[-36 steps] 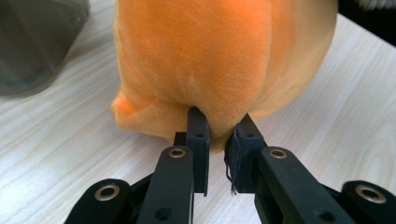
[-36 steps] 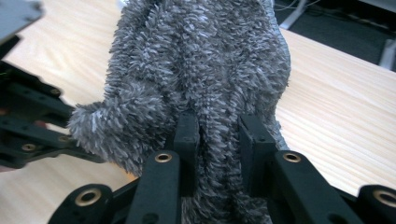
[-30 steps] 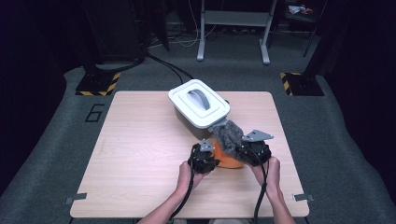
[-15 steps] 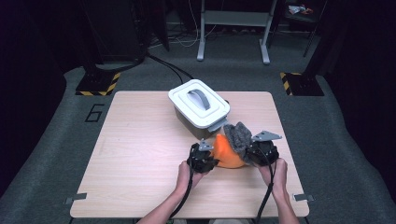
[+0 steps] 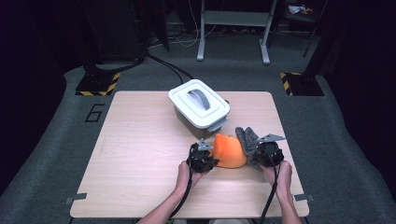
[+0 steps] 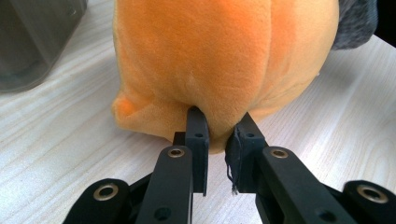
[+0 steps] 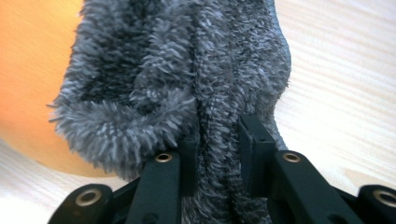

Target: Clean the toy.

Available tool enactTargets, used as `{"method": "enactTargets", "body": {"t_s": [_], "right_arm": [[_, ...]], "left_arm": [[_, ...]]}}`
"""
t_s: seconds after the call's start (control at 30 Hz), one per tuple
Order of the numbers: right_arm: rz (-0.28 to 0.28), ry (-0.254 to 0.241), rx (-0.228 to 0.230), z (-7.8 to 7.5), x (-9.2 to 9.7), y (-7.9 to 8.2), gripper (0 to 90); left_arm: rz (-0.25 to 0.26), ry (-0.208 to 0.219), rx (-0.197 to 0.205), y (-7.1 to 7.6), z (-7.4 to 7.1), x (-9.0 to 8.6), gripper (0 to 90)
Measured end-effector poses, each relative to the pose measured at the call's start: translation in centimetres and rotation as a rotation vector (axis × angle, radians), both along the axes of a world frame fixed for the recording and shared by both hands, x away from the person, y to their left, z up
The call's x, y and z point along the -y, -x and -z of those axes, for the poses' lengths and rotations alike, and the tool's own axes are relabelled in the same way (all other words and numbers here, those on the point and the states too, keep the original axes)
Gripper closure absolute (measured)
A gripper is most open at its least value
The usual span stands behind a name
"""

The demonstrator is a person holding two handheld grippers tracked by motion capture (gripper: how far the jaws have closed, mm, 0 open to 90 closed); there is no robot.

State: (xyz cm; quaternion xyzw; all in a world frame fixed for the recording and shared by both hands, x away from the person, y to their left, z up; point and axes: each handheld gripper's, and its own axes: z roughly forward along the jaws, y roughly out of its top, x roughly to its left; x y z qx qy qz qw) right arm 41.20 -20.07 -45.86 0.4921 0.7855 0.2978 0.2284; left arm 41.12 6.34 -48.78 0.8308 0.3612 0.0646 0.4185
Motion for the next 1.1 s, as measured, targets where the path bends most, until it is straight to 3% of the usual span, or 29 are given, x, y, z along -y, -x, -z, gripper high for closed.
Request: {"method": "enactTargets", "body": {"t_s": [0.27, 0.43, 0.7, 0.9, 1.1], "right_arm": [[0.03, 0.001, -0.059, 1.6, 0.7, -0.4, 71.6], [0.038, -0.017, -0.019, 0.6, 1.0, 0.0, 71.6], [-0.009, -0.065, 0.102, -2.9, 0.7, 1.4, 71.7], [-0.082, -0.048, 0.139, -4.8, -1.6, 2.1, 71.7], [-0.16, -0.011, 0.126, -4.8, -4.7, 2.1, 71.6]], "left_arm": [[0.002, -0.006, 0.011, 0.0, 0.0, 0.0, 79.6], [-0.002, 0.0, 0.005, 0.0, 0.0, -0.1, 79.5], [-0.003, -0.004, 0.008, 0.0, -0.1, -0.1, 79.5], [0.002, -0.009, 0.015, 0.0, -0.1, 0.0, 79.4], [0.013, -0.027, 0.024, 0.1, -0.2, 0.3, 79.4]]}}
